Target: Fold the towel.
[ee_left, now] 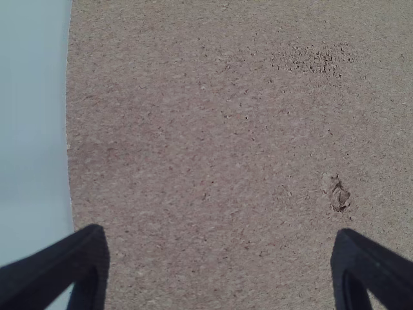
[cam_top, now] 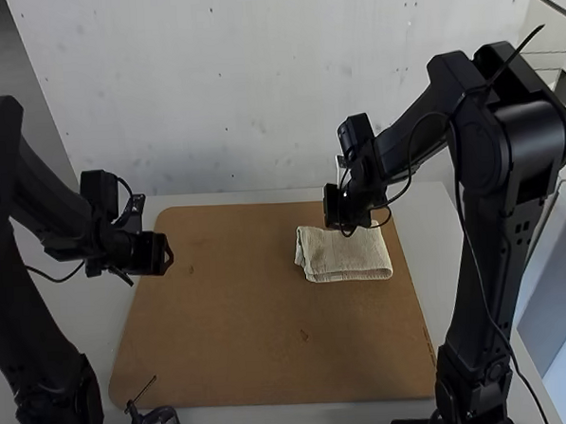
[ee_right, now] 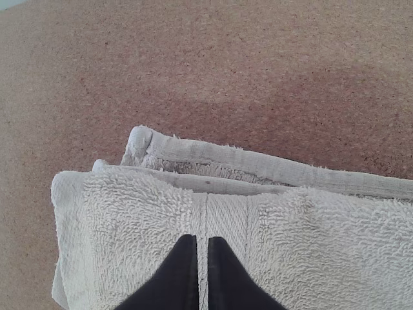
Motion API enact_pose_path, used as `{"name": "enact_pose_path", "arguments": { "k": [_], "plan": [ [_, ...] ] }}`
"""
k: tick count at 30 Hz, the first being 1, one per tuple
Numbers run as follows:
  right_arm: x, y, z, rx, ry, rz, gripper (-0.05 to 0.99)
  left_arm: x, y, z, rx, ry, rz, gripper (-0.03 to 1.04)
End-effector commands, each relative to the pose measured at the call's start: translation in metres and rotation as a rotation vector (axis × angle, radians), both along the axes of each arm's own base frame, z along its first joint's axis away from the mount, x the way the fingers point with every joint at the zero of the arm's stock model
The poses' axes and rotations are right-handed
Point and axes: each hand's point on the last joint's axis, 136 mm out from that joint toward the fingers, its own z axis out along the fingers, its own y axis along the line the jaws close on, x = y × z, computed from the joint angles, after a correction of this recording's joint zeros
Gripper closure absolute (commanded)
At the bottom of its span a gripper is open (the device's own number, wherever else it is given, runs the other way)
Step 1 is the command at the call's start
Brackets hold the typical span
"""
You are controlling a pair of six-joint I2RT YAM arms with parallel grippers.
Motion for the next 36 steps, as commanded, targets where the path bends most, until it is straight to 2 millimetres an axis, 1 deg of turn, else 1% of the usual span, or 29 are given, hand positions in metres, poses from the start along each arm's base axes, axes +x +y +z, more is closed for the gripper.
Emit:
{"name": "enact_pose_path", "arguments": {
  "k": [1,4,8,13,16,19,31,34,36],
  "plan": [
    [-0.003,0.013,-0.009,0.004,0.019,0.009,0.91,0.001,-0.001,0.005,-0.006,-0.021,-0.009,0.26],
    [-0.004,0.024,-0.019,0.014,0.028,0.017,0.91,0.001,0.001,0.004,-0.007,-0.019,-0.004,0.26],
    [-0.002,0.035,-0.022,0.022,0.022,0.029,0.91,0.001,0.005,0.005,-0.007,-0.021,0.006,0.26],
    [0.006,0.045,-0.014,0.051,-0.01,0.023,0.91,0.001,0.007,0.004,-0.015,-0.019,0.011,0.26],
    [0.012,0.048,-0.009,0.072,-0.032,0.01,0.91,0.001,0.007,0.003,-0.015,-0.019,0.009,0.26],
    [0.015,0.049,-0.007,0.079,-0.039,0.004,0.91,0.001,0.007,0.002,-0.016,-0.019,0.008,0.26],
    [0.019,0.053,-0.026,0.075,-0.02,0.002,0.91,0.0,0.01,0.001,-0.024,-0.017,0.018,0.26],
    [0.021,0.055,-0.028,0.077,-0.021,0.004,0.91,0.0,0.012,0.001,-0.025,-0.018,0.021,0.26],
    [0.025,0.058,-0.025,0.087,-0.038,0.004,0.91,0.0,0.012,0.001,-0.025,-0.019,0.022,0.26]
  ]
}}
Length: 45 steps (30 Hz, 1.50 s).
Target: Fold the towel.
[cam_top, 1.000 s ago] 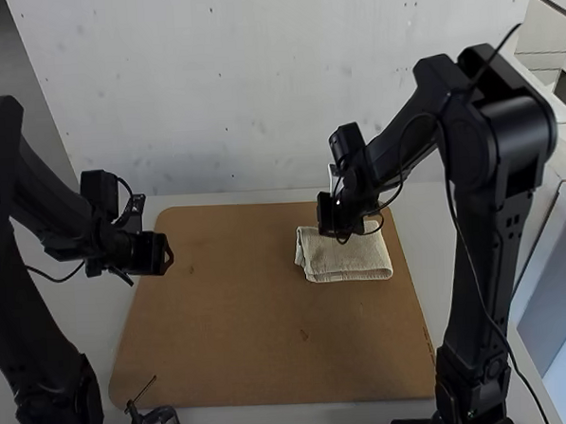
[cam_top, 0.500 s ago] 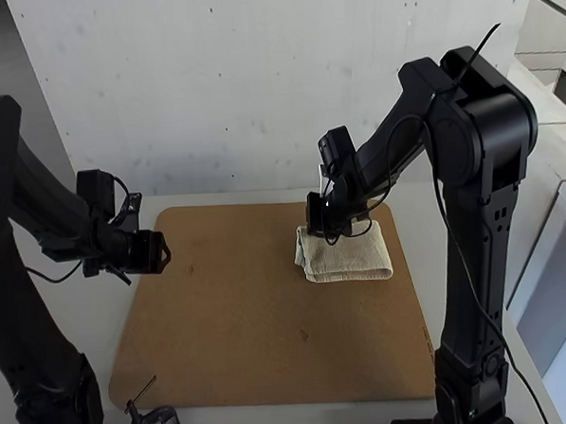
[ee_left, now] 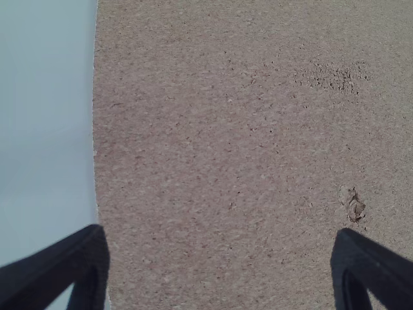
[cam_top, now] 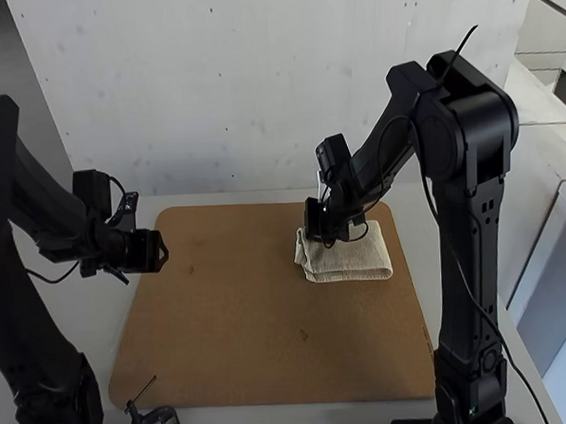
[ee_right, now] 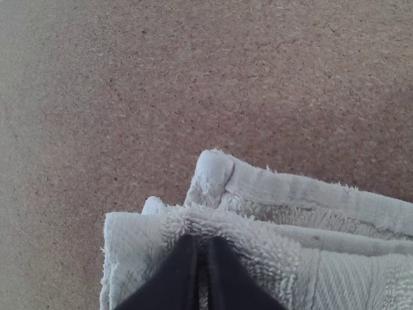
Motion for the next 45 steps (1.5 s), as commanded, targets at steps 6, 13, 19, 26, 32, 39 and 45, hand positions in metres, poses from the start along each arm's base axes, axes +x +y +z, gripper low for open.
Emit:
{"name": "enact_pose_path", "arguments": {
  "k": [6,13,19,26,32,39,45],
  "plan": [
    [0.021,0.015,0.02,0.061,-0.071,-0.029,0.91,-0.004,0.002,-0.003,-0.008,0.003,-0.005,0.26],
    [0.026,0.017,0.035,0.115,-0.093,-0.05,0.82,-0.005,0.002,-0.005,-0.012,0.004,-0.003,0.26],
    [0.048,-0.02,0.119,0.135,-0.315,-0.163,0.63,0.001,0.005,0.03,-0.016,-0.111,0.002,0.26],
    [0.043,-0.095,0.238,0.053,-0.642,-0.269,0.28,0.0,-0.002,0.085,-0.014,-0.284,-0.002,0.26],
    [0.006,-0.142,0.246,-0.008,-0.712,-0.265,0.08,-0.014,-0.012,0.1,0.015,-0.379,-0.015,0.26],
    [-0.027,-0.201,0.249,-0.146,-0.895,-0.339,0.03,-0.026,-0.026,0.115,0.045,-0.484,-0.036,0.26],
    [-0.052,-0.221,0.22,-0.113,-0.863,-0.405,0.02,-0.041,-0.033,0.135,0.07,-0.586,-0.042,0.26]
  ]
}}
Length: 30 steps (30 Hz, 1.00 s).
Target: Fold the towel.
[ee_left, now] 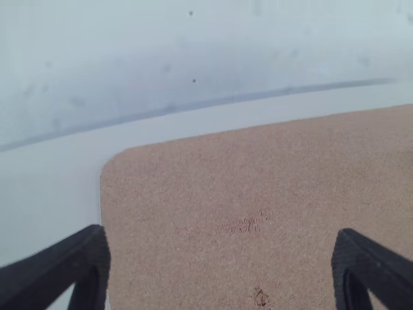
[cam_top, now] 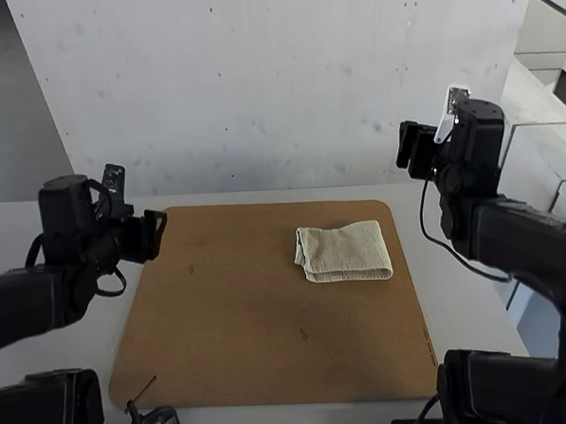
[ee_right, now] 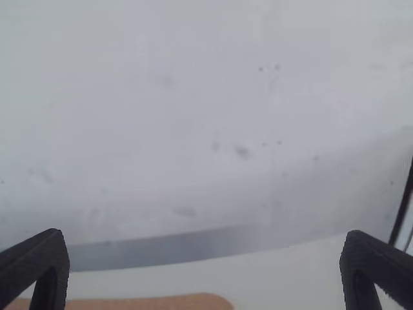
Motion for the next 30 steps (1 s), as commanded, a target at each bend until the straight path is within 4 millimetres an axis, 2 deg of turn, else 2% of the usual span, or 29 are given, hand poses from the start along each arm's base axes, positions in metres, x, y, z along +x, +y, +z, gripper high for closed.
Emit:
{"name": "enact_pose_path", "arguments": {
  "k": [1,4,9,13,20,23,28,30],
  "plan": [
    [-0.018,0.007,-0.01,0.034,-0.005,0.045,0.02,-0.008,-0.001,0.015,0.009,-0.062,0.009,0.26],
    [-0.036,0.008,-0.02,0.064,-0.016,0.04,0.02,-0.019,-0.005,0.021,0.009,-0.083,-0.006,0.26],
    [-0.06,0.005,-0.018,0.054,-0.086,0.016,0.02,-0.033,-0.007,0.03,0.042,-0.146,-0.017,0.26],
    [-0.064,0.008,-0.019,0.045,-0.103,0.026,0.02,-0.043,-0.01,0.04,0.037,-0.219,-0.036,0.25],
    [-0.076,0.013,-0.044,0.057,-0.101,0.041,0.01,-0.061,-0.013,0.062,0.045,-0.378,-0.056,0.25],
    [-0.081,0.021,-0.047,0.05,-0.109,0.069,-0.01,-0.061,-0.008,0.063,0.048,-0.386,-0.026,0.25],
    [-0.078,0.011,-0.048,0.076,-0.106,0.034,-0.03,-0.06,-0.003,0.063,0.056,-0.386,0.001,0.24],
    [-0.079,0.011,-0.049,0.072,-0.101,0.035,-0.03,-0.06,-0.003,0.062,0.068,-0.387,-0.001,0.19]
  ]
}}
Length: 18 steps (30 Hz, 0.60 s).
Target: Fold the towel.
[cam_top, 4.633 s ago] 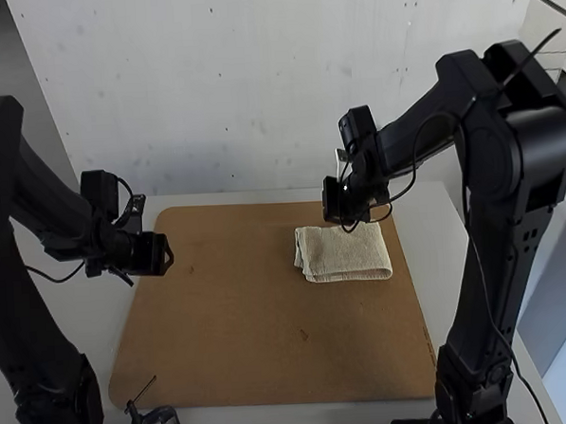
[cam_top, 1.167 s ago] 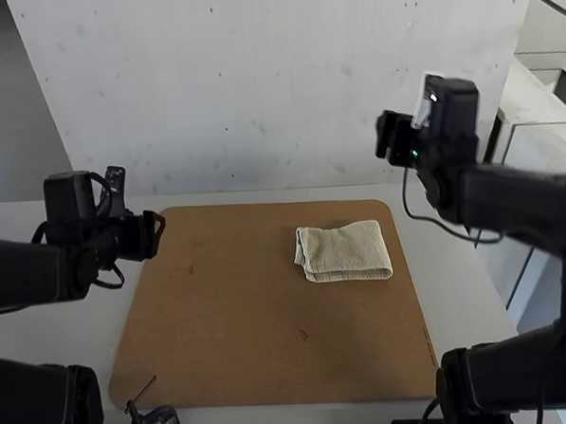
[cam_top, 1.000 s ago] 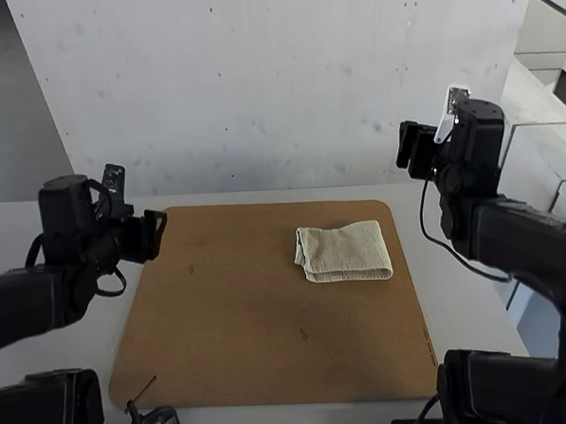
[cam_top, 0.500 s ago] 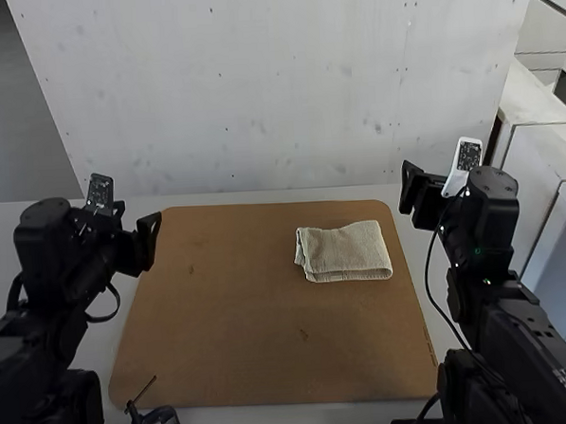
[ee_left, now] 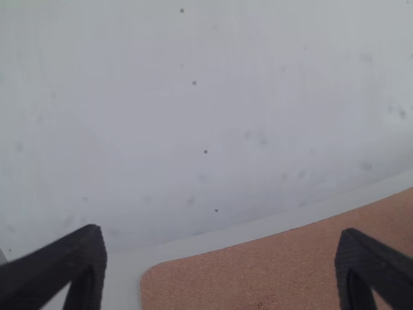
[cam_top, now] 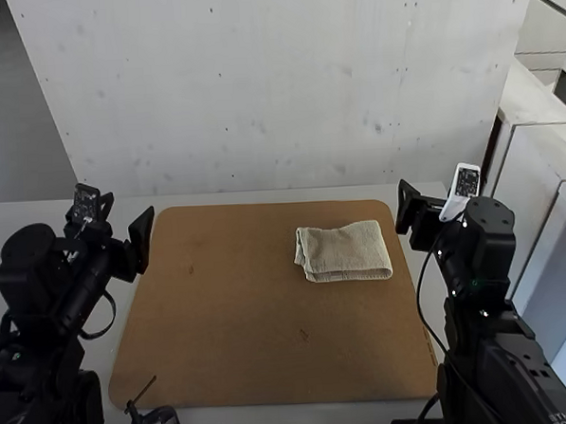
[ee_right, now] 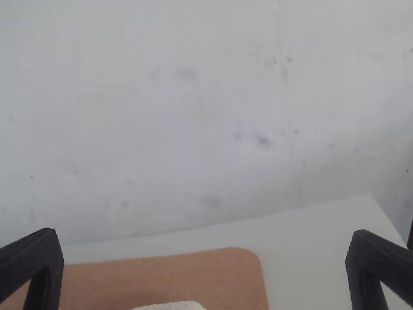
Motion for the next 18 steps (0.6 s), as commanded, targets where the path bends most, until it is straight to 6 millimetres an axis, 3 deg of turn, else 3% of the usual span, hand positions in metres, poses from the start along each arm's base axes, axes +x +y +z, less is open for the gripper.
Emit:
{"name": "enact_pose_path", "arguments": {
  "k": [1,6,10,15,18],
  "plan": [
    [-0.001,-0.002,-0.004,0.005,0.006,-0.002,-0.03,0.0,0.002,0.001,0.022,-0.014,0.012,0.18],
    [-0.004,-0.005,-0.008,0.004,0.023,-0.011,-0.03,0.0,0.004,0.001,0.023,-0.018,0.02,0.15],
    [-0.007,-0.002,-0.007,0.001,0.021,-0.001,-0.03,-0.007,0.008,0.015,0.023,-0.098,0.029,0.15],
    [-0.021,0.004,-0.007,-0.006,0.013,0.019,-0.03,-0.007,0.006,0.014,0.043,-0.103,0.019,0.15],
    [-0.028,0.006,-0.019,-0.018,0.056,0.026,-0.03,-0.007,0.006,0.014,0.044,-0.103,0.019,0.15]
  ]
}}
